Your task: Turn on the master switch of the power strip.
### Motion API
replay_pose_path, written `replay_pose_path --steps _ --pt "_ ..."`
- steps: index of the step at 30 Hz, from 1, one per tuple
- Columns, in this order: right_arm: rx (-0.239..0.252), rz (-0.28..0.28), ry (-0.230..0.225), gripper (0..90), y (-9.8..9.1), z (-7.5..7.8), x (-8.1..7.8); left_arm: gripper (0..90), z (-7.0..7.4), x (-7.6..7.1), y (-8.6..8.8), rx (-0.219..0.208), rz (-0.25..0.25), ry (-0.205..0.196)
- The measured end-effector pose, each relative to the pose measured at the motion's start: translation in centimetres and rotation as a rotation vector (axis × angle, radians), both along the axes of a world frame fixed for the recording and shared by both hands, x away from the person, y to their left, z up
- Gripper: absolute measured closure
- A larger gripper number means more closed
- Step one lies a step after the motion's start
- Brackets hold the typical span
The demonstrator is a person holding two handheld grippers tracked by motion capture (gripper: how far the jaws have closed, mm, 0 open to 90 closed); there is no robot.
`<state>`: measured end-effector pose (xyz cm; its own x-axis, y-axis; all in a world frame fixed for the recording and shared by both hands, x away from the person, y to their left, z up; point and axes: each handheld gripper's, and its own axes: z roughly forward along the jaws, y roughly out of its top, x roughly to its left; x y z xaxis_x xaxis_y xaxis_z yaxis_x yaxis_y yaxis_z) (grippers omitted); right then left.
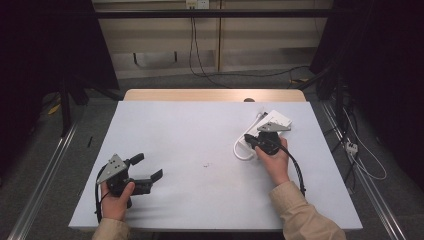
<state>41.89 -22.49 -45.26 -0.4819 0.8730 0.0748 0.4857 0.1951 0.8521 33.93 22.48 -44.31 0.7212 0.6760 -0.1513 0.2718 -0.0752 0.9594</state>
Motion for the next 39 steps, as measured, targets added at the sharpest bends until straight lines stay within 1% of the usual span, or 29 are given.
replay_pose_path --steps 11,18,20,25,30,38,39 --pt "-0.018 -0.003 0.001 90.0 -0.31 -0.28 -0.05 4.9 0.00 0.00 0.00 -0.001 0.000 0.000" --pt "-0.013 0.000 0.004 90.0 -0.35 -0.31 -0.10 4.9 0.00 -0.01 -0.05 0.002 -0.001 0.000" --pt "-0.027 0.006 -0.011 90.0 -0.30 -0.39 -0.16 4.9 -0.01 -0.03 -0.07 0.004 -0.001 0.000" --pt "-0.025 0.008 -0.013 90.0 -0.30 -0.45 -0.19 4.9 0.00 -0.08 -0.11 0.004 -0.003 0.001" --pt "-0.004 0.011 -0.003 90.0 -0.46 -0.56 -0.14 4.9 -0.01 -0.08 -0.10 0.004 -0.006 -0.001" --pt "0.001 0.014 -0.006 90.0 -0.54 -0.69 -0.13 4.9 -0.02 -0.12 -0.15 0.008 -0.006 0.002" --pt "-0.010 0.016 -0.010 90.0 -0.49 -0.69 -0.16 4.9 -0.02 -0.13 -0.17 0.007 -0.005 0.001"
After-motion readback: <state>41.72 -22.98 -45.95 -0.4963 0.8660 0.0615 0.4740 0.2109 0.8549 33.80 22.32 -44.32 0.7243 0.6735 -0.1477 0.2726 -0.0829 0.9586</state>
